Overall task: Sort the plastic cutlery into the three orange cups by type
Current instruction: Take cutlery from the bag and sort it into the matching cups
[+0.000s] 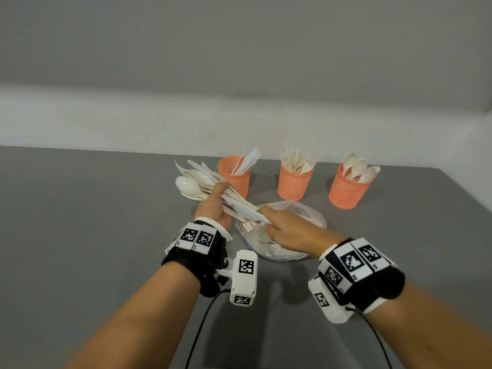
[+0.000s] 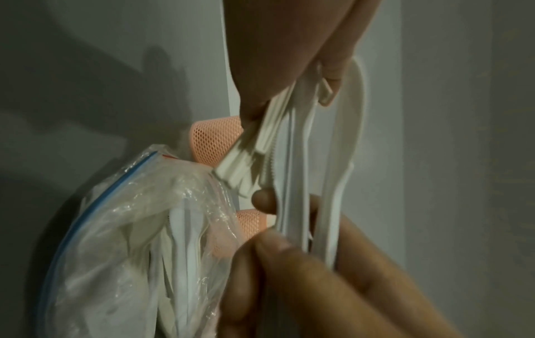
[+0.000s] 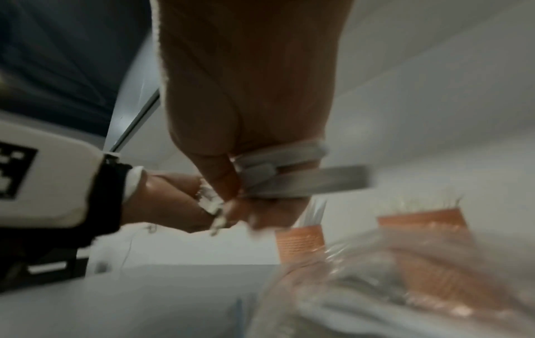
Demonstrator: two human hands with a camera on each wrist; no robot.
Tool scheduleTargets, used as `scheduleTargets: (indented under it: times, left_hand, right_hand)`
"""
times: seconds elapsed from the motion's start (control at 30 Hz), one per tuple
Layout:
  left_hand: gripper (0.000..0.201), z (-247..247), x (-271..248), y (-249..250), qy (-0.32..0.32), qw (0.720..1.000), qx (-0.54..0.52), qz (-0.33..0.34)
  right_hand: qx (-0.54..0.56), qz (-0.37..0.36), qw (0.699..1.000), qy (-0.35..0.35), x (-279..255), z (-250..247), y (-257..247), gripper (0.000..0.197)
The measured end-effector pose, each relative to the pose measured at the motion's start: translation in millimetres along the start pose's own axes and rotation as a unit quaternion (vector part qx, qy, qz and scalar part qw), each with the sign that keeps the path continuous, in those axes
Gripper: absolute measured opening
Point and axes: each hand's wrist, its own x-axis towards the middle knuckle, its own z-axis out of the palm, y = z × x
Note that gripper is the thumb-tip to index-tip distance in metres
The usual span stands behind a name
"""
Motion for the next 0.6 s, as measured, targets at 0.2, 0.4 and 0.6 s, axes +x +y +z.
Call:
scheduleTargets:
  times: [0.2,0.4,0.6]
  left_hand:
    - [0.008,-6,6,9,-0.018,1.000,0.009,0.018]
    - [0.031,-13,-3,15,-0.066,0.997,0.035,0.038]
    - [0.046,-5,-18,0,-0.154,0.983,0.091,0.029]
  right_hand:
    - [0.036,-0.017,0.999,0.024,-1,7,12,0.028]
    - [0.124,-0.004,0.984,0.126,-7,-1,28,0.037]
    - [0.266,-0.024,0.925,0.269,21,-13,-15,0.020]
